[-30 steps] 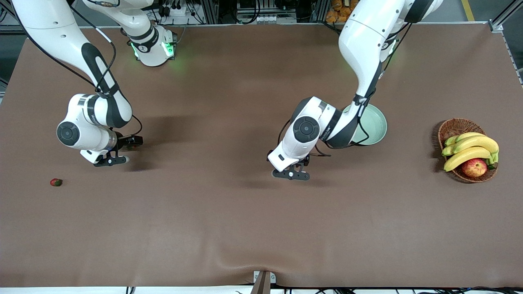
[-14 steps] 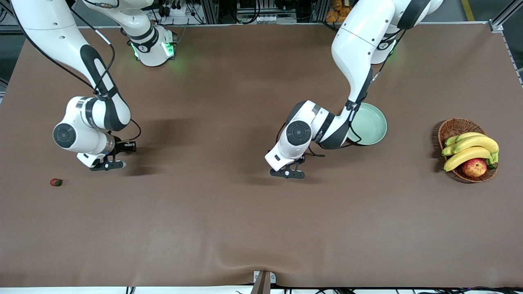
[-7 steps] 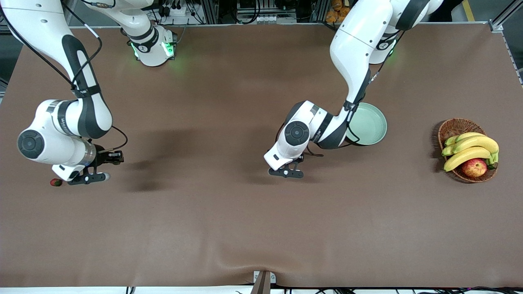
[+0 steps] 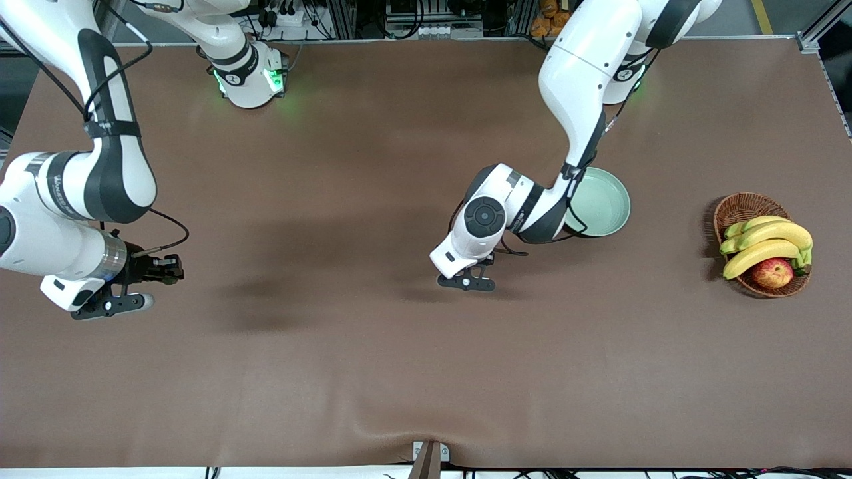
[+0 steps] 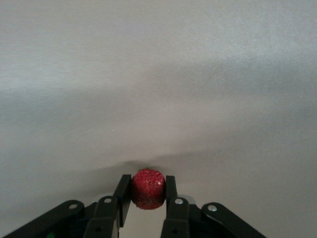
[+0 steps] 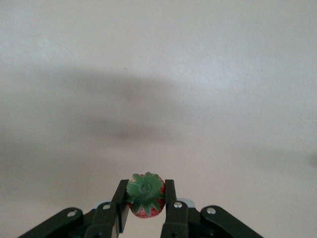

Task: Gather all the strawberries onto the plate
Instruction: 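Carry the strawberry over the plate while the right gripper carries another mid-table, then open the left gripper over the plate while the right gripper sets its strawberry down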

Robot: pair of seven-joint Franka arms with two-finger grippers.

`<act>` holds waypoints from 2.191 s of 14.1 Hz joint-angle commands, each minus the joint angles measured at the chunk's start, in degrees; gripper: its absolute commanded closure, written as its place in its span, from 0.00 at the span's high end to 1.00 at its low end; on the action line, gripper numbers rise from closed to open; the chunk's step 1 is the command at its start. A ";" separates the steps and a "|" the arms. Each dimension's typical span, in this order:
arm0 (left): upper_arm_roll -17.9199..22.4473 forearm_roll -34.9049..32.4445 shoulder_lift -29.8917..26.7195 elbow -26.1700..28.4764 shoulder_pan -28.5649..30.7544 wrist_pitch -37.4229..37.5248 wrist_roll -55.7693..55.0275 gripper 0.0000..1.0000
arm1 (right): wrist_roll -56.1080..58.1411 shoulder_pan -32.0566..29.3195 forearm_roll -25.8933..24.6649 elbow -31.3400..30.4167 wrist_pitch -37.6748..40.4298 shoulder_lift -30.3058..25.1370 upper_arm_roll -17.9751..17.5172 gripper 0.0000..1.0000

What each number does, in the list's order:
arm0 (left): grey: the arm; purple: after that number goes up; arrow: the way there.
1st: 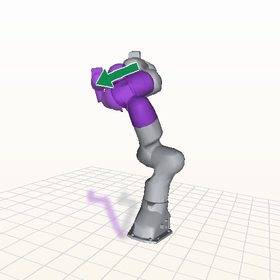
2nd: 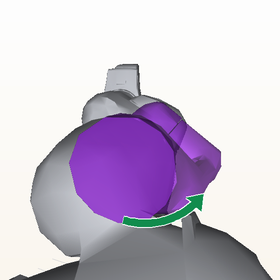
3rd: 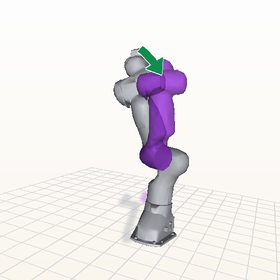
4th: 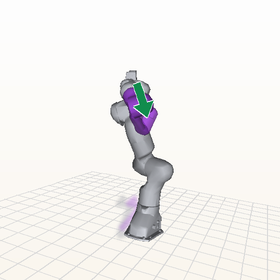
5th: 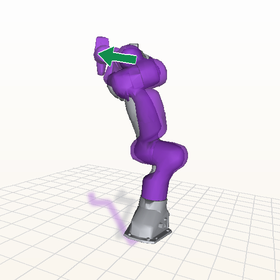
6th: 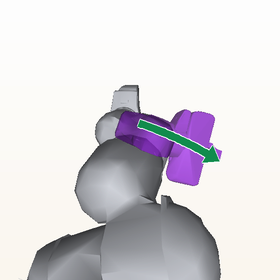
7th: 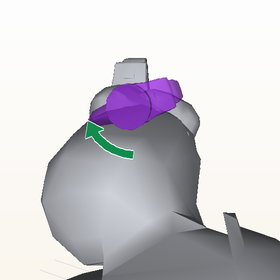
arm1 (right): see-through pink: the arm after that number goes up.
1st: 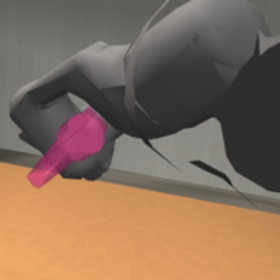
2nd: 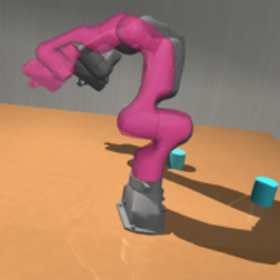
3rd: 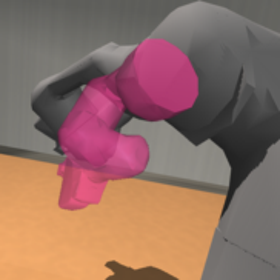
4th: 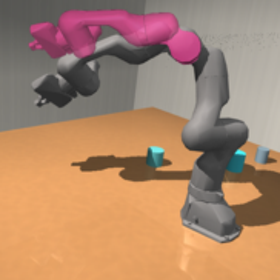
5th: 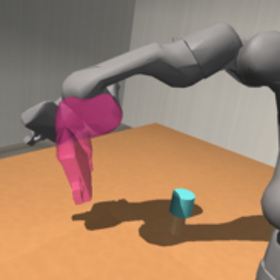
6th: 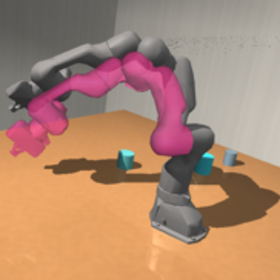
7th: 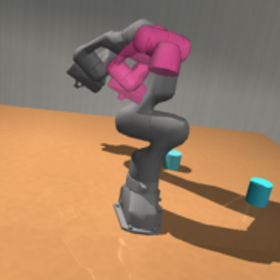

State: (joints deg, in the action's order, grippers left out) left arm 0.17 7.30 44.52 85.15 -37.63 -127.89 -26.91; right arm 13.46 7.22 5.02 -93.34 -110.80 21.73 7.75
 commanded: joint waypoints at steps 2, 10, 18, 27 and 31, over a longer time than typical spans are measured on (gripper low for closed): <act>0.27 0.35 -8.46 4.91 2.99 4.93 -0.42 0.03 | -0.37 2.79 0.78 2.72 1.03 -0.46 0.16 0.00; 0.18 -2.72 -28.59 27.76 10.20 3.26 5.63 0.03 | -4.65 12.36 3.24 4.48 -9.32 4.10 0.17 0.00; 0.00 -2.99 -42.23 49.47 14.68 -4.28 11.43 0.04 | -41.46 31.43 3.15 5.44 -25.41 17.10 0.16 0.00; -0.17 -2.99 -37.33 55.65 21.98 -12.55 21.64 0.12 | -64.61 39.18 6.39 7.12 -27.54 22.48 -4.49 0.00; -0.17 -2.99 -35.64 55.21 21.98 -13.44 21.99 0.56 | -64.79 42.34 11.76 9.04 -33.77 26.87 -4.58 0.00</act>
State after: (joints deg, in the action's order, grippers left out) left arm 0.23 5.36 8.78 140.61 -15.91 -140.59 -5.39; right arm -50.41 47.66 14.26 -87.69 -142.82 44.96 2.83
